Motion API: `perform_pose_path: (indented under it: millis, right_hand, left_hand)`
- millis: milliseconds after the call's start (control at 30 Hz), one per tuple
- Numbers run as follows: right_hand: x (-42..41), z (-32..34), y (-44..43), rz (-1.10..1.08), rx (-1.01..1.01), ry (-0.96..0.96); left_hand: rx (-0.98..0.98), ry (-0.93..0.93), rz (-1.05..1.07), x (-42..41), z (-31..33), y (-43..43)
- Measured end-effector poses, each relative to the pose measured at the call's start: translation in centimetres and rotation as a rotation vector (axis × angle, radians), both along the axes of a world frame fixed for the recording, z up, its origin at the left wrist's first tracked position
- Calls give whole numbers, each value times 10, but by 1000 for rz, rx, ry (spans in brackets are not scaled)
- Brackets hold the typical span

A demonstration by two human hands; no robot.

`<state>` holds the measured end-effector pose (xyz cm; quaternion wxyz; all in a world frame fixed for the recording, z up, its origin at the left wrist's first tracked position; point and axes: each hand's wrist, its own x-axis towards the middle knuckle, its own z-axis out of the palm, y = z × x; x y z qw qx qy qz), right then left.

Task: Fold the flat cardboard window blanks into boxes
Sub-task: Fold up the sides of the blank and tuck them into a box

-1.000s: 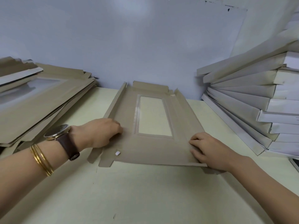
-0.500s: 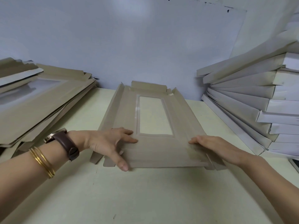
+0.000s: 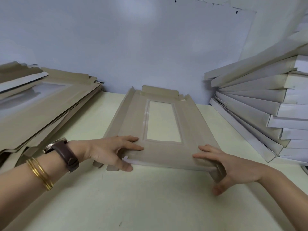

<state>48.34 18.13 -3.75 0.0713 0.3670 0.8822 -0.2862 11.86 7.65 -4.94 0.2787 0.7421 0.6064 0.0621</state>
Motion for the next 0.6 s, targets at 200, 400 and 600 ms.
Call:
perform_pose_path:
  millis: [200, 400, 600]
  right_hand:
    - [0, -13, -3, -81, 145, 192]
    - [-4, -20, -4, -136, 237, 425]
    - [-14, -17, 1, -291, 248, 479]
  left_hand:
    - [124, -154, 8, -1, -8, 1]
    - [142, -192, 83, 4, -5, -2]
    - [259, -347, 201, 4, -1, 1]
